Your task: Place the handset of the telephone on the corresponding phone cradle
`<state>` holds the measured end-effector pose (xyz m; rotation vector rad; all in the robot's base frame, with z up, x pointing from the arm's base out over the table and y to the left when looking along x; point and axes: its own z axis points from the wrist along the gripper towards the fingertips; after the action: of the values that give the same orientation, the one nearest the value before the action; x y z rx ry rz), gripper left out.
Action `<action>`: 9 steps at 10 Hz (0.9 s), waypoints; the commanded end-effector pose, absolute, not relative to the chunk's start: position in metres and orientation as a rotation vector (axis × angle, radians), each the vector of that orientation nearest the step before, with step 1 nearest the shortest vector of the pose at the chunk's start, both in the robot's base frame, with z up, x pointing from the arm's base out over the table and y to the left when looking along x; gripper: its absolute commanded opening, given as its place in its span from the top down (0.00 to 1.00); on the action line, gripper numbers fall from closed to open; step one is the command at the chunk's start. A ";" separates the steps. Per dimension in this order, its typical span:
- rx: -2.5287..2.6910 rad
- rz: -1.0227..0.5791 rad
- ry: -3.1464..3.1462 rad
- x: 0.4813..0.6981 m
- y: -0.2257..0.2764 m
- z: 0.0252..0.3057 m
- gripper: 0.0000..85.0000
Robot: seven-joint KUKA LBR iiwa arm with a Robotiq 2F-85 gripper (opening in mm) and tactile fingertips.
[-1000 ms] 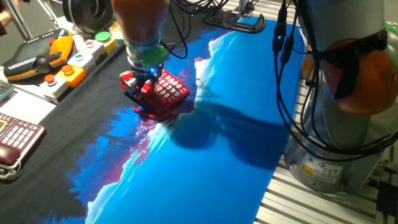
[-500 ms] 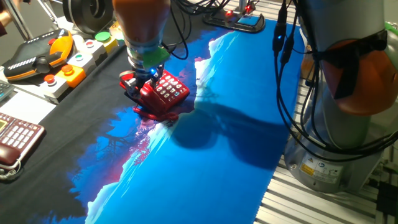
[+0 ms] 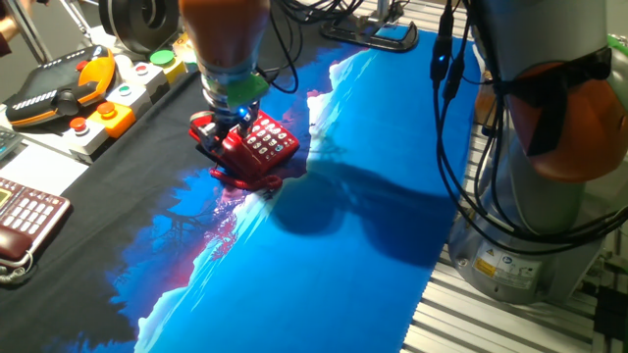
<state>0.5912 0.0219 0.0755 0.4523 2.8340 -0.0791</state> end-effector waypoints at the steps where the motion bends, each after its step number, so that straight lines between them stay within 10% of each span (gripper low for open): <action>1: 0.452 -0.079 2.834 0.591 0.022 0.076 0.26; 9: 0.447 -0.078 2.857 0.581 0.028 0.112 0.34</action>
<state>0.5806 0.0276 0.1126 0.4473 2.8587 -0.0765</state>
